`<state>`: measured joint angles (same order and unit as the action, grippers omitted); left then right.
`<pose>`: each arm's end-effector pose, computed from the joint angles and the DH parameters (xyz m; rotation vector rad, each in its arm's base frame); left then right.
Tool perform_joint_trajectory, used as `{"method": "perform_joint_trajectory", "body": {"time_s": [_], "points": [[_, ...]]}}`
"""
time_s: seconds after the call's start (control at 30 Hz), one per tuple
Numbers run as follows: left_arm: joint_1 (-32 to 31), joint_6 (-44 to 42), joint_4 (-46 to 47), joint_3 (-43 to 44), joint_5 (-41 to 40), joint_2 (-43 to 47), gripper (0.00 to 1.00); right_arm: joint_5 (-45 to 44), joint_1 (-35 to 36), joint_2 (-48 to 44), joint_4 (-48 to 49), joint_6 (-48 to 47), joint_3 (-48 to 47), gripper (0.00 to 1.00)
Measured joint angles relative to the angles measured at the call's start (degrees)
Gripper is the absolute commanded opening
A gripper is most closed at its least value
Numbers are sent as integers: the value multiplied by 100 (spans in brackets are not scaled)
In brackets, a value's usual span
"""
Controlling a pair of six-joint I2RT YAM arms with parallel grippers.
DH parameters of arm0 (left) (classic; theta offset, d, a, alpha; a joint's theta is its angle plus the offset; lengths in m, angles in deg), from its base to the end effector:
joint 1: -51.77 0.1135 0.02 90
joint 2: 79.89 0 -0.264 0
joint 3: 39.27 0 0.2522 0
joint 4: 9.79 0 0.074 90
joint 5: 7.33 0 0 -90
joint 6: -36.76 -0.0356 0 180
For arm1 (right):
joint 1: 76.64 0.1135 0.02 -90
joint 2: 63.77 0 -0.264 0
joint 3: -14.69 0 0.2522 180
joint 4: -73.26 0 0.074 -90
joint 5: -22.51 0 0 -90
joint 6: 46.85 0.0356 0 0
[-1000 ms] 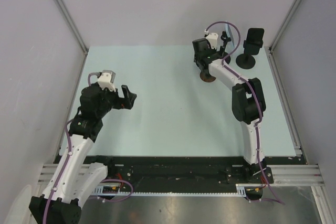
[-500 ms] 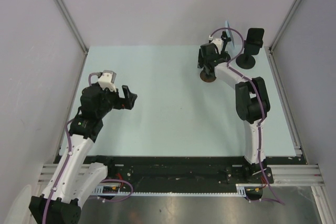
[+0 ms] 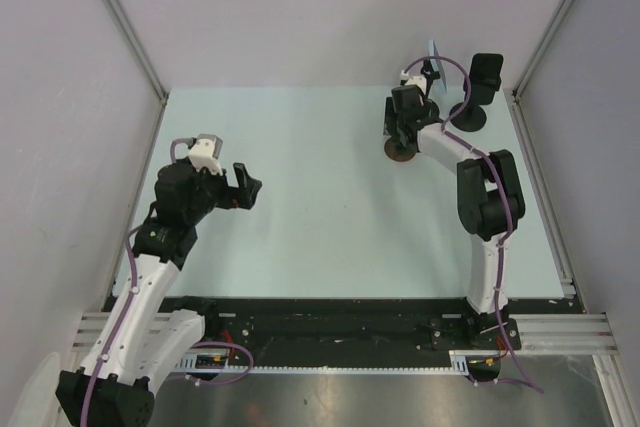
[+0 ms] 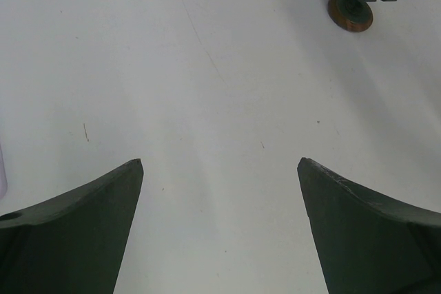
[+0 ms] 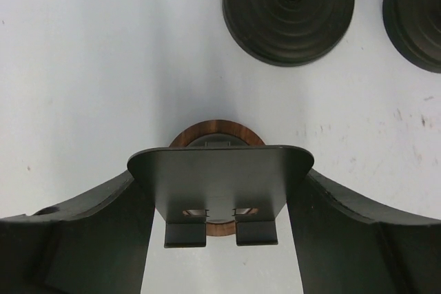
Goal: Remove the phone from the phone stand
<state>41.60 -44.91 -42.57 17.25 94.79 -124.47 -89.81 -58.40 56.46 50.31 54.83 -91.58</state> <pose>0.1762 -0.0392 0.3123 0.1734 1.9411 -0.4190 0.4631 0.1384 0.2165 0.0886 2.1610 -0.1327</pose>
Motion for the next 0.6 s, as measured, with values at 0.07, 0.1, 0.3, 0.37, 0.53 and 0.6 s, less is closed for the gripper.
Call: {"method": "perform_joint_trajectory", "body": {"time_s": [0.07,0.1,0.3,0.37,0.53,0.6], "points": [[0,0,-2,-9,0,0,100,57,-7,-184,4,-96,223,40],[0,0,-2,-13,0,2,100,90,-11,-323,-7,-153,374,39],[-2,7,-17,-22,2,74,100,304,-74,-1314,-136,-612,1241,32],[-20,9,-35,-24,-2,142,100,474,-170,-1681,-210,-813,1488,31],[-238,-4,-44,-28,-177,450,100,1217,-837,-2588,-205,-1252,2308,32],[-350,-39,-44,-28,-295,551,100,1488,-1217,-2841,-195,-1333,2627,33]]}}
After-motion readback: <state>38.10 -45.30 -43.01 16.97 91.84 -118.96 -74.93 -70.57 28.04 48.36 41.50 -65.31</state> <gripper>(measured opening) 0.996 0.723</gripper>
